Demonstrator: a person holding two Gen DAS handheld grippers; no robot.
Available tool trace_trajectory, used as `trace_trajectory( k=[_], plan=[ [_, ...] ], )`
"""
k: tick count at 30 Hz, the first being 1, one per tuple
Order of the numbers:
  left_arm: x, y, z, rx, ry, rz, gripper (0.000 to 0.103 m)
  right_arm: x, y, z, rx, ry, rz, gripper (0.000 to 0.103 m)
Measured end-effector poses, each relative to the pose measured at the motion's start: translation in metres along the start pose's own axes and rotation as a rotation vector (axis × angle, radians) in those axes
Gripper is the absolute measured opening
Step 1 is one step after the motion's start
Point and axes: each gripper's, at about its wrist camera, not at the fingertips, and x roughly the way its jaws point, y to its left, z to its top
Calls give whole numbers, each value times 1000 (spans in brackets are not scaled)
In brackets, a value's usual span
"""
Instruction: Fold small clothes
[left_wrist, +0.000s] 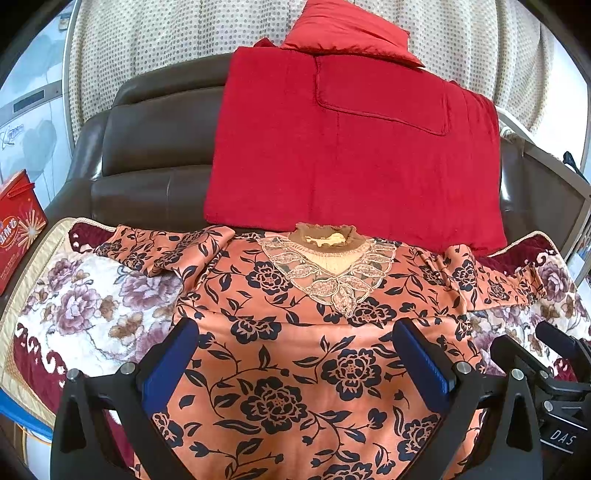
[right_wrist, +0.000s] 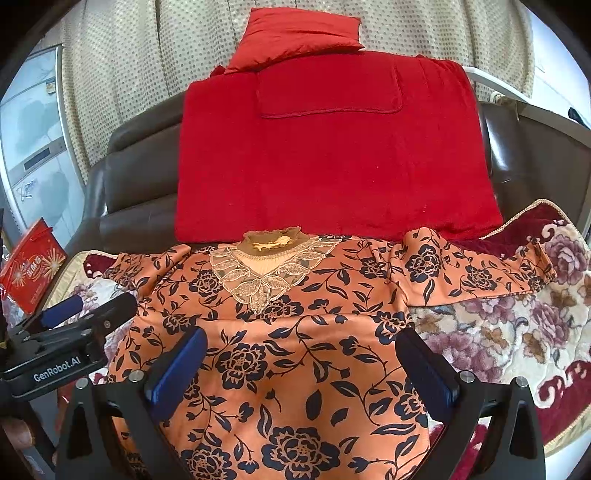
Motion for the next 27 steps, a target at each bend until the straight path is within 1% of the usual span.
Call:
trace_trajectory(
  k=[1, 5, 10, 13, 14, 16, 18, 20, 24, 27],
  plan=[
    [0, 0, 0, 0, 1, -2, 103, 2, 1, 0, -14, 12, -14, 103],
    [1, 0, -1, 1, -1, -5, 103, 3, 0, 1, -9, 17, -13, 103],
    [1, 0, -1, 4, -4, 1, 103, 3, 2, 0, -40, 10, -31, 103],
    [2, 0, -1, 3, -10, 3, 103, 2, 2, 0, -37, 0, -26, 103],
    [2, 1, -2, -17, -12, -15, 103, 2, 1, 0, -37, 0, -26, 103],
    [3, 1, -2, -20, -11, -18, 103, 1, 3, -1, -42, -3, -29, 103],
    [3, 0, -3, -15, -13, -16, 103, 1, 3, -1, -37, 1, -28, 103],
    [4, -2, -3, -10, -16, -14, 103, 5, -2, 1, -4, 20, -14, 103],
    [7, -3, -4, -6, -19, -10, 103, 7, -3, 2, -1, 24, -12, 103],
    [14, -1, -6, -8, -4, -10, 103, 10, -8, 3, 5, 19, -5, 103]
  ],
)
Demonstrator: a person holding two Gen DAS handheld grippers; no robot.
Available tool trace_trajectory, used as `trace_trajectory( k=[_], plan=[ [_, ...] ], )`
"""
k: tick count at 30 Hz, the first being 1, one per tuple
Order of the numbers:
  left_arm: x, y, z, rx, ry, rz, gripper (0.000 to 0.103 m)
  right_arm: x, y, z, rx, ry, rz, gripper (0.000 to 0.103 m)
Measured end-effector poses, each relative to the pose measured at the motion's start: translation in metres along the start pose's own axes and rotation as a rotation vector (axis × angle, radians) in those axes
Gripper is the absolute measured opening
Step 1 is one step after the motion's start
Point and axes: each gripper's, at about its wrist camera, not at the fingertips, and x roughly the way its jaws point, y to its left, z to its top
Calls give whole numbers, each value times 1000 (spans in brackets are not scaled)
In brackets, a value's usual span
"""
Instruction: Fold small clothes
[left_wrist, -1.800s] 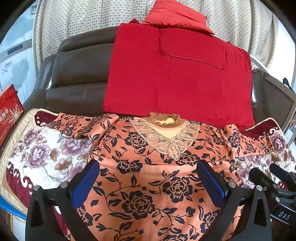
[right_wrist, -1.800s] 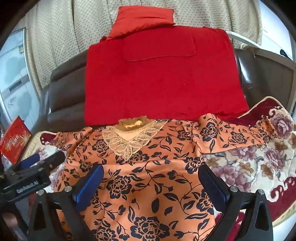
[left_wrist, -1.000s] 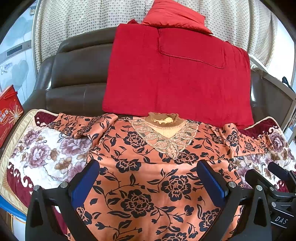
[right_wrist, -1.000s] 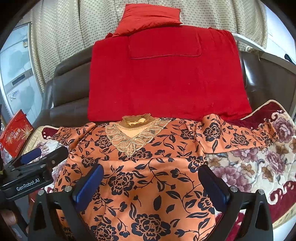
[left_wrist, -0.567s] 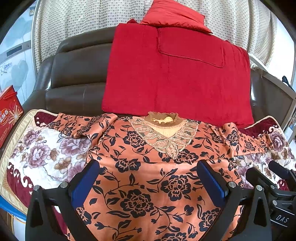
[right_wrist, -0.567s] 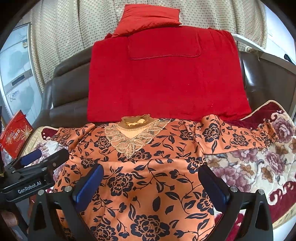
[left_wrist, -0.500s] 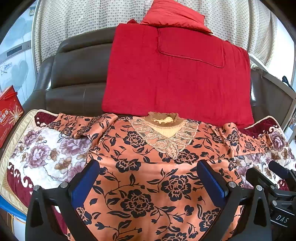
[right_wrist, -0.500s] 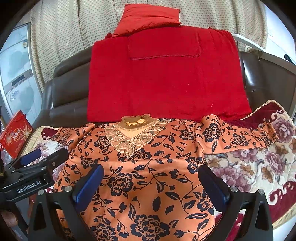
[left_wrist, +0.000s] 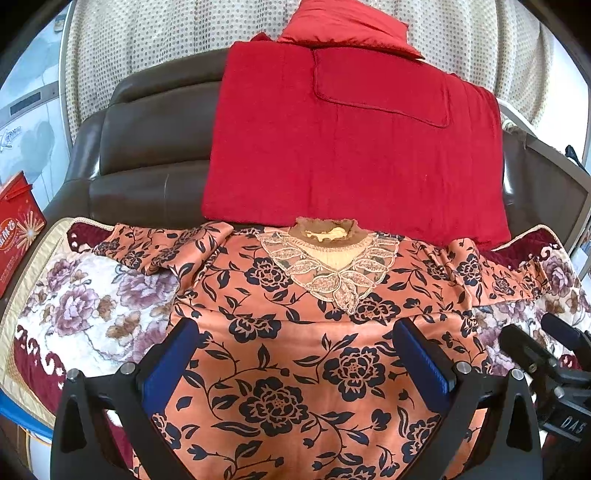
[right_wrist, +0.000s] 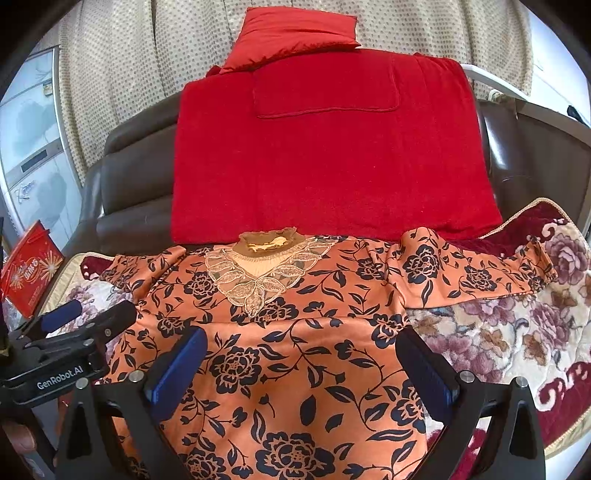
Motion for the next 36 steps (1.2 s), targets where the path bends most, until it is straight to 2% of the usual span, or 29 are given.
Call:
trace_trajectory(
  k=[3, 5, 8, 9, 10, 11, 12, 14, 15, 17, 21, 26, 27, 29, 31, 32, 33, 35, 36],
  plan=[
    [15, 10, -9, -8, 23, -2, 103, 7, -27, 0, 60, -3, 62, 103],
    [31, 22, -20, -18, 70, 15, 103, 17, -68, 1, 165, -5, 112, 103],
    [55, 51, -40, -68, 151, 60, 103, 35, -162, -2, 409, -15, 137, 103],
    [62, 62, -48, -88, 174, 76, 103, 41, -208, -5, 525, -28, 140, 101],
    [69, 73, -54, -105, 189, 97, 103, 46, -236, -9, 605, -41, 144, 99],
    [75, 84, -58, -114, 181, 125, 103, 54, -285, -15, 740, -66, 143, 90],
    [80, 94, -60, -117, 158, 150, 103, 59, -317, -19, 818, -80, 130, 79],
    [91, 109, -70, -147, 201, 178, 103, 69, -375, -23, 939, -102, 97, 74],
    [94, 115, -71, -152, 195, 187, 103, 74, -402, -24, 992, -104, 81, 74],
    [99, 116, -78, -175, 269, 185, 103, 88, -440, -24, 1065, -83, 64, 74],
    [102, 120, -79, -162, 308, 208, 103, 116, -486, -7, 1076, -72, 17, 74],
    [102, 120, -73, -140, 308, 230, 103, 157, -531, 6, 1114, 12, -60, 74],
    [103, 121, -73, -144, 307, 231, 103, 164, -540, 7, 1129, 42, -82, 70],
    [106, 125, -73, -148, 311, 243, 103, 167, -554, 12, 1129, 28, -101, 68],
    [111, 127, -76, -158, 327, 242, 103, 172, -566, 20, 1098, 55, -141, 56],
    [111, 127, -76, -156, 330, 241, 103, 175, -572, 25, 1078, 83, -171, 31],
    [111, 128, -77, -153, 329, 240, 103, 179, -578, 29, 1064, 106, -177, 19],
    [109, 129, -76, -149, 320, 236, 103, 181, -585, 44, 1005, 117, -187, 10],
    [107, 131, -76, -152, 315, 237, 103, 177, -583, 58, 957, 100, -195, 10]
  ],
)
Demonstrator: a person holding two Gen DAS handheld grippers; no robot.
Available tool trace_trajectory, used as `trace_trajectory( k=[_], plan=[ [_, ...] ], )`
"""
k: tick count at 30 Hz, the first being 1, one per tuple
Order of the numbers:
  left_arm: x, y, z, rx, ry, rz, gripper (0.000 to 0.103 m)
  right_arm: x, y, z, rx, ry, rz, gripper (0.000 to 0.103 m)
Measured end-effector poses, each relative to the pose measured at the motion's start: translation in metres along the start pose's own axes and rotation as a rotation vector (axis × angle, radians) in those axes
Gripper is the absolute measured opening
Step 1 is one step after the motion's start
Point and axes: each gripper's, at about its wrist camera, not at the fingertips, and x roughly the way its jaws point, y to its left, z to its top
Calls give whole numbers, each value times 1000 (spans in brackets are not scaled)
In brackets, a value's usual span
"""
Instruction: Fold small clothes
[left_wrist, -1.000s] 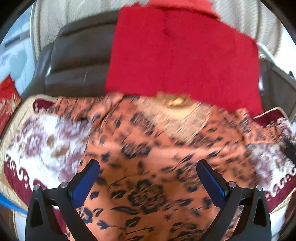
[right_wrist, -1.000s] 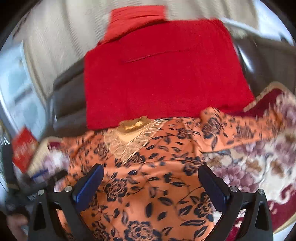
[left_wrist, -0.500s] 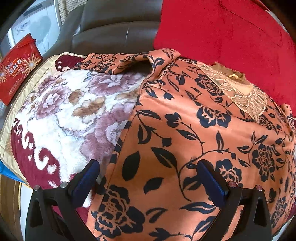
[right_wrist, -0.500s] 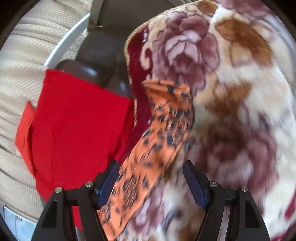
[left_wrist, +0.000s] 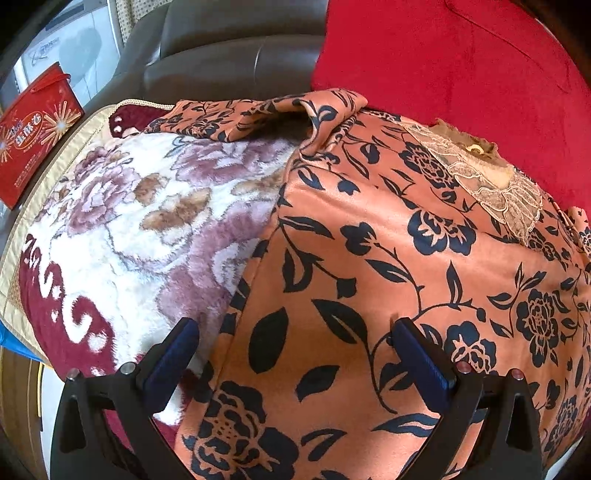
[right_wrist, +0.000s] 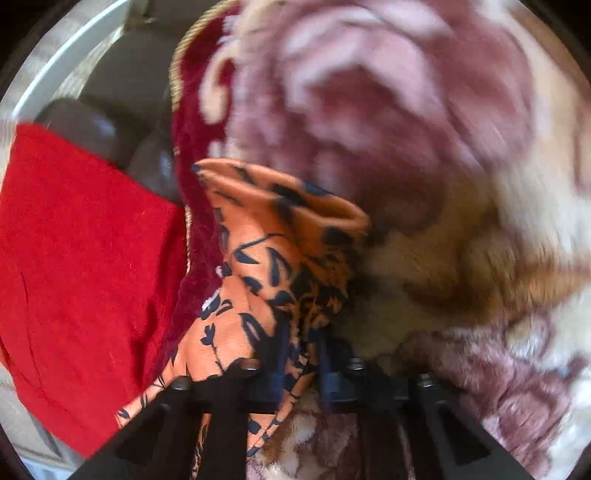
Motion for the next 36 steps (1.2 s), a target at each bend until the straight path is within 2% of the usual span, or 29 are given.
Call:
trace_trajectory(
  k=[4, 6, 8, 11, 12, 13, 14, 15, 16, 17, 18, 20, 21, 24, 27, 29, 32, 33, 35, 36],
  plan=[
    [-3, 10, 2, -37, -21, -14, 103, -42, 76, 19, -219, -93, 93, 10],
    [-5, 15, 2, -55, -30, -24, 103, -69, 130, 11, -352, -140, 171, 10],
    [-7, 20, 0, -68, -40, -33, 103, -95, 181, -5, -468, -150, 280, 10],
    [-13, 29, -2, -82, -59, -45, 103, -120, 251, -58, -630, -151, 408, 10],
    [-15, 33, -2, -90, -67, -49, 103, -123, 271, -80, -677, -138, 442, 14],
    [-17, 38, -1, -103, -75, -54, 103, -119, 287, -105, -734, -109, 462, 14],
    [-19, 43, 0, -113, -81, -58, 103, -110, 299, -126, -783, -62, 469, 17],
    [-22, 49, 2, -127, -90, -66, 103, -98, 306, -150, -817, -8, 477, 28],
    [-23, 52, 5, -136, -96, -71, 103, -80, 308, -169, -834, 40, 469, 43],
    [-24, 54, 8, -144, -100, -76, 103, -58, 306, -183, -854, 90, 452, 91],
    [-26, 57, 11, -153, -102, -84, 103, -37, 303, -193, -873, 133, 437, 97],
    [-29, 57, 21, -155, -109, -113, 103, -11, 283, -205, -892, 216, 384, 95],
    [-32, 55, 27, -150, -117, -127, 103, -8, 267, -198, -864, 231, 387, 95],
    [-36, 38, 48, -121, -137, -226, 103, -26, 229, -165, -832, 188, 407, 95],
    [-27, -5, 81, -94, -89, -423, 103, -70, 188, -132, -820, 148, 387, 95],
    [-16, -39, 99, -76, -35, -520, 103, -97, 171, -131, -808, 149, 377, 95],
    [1, -88, 114, -38, 17, -596, 103, -109, 130, -120, -785, 159, 377, 95],
    [14, -109, 119, -11, 55, -614, 101, -111, 121, -113, -790, 145, 391, 95],
    [39, -131, 121, -9, 126, -597, 89, -114, 107, -105, -796, 129, 411, 95],
    [50, -136, 120, -23, 161, -594, 76, -116, 100, -98, -781, 130, 427, 95]
  ],
)
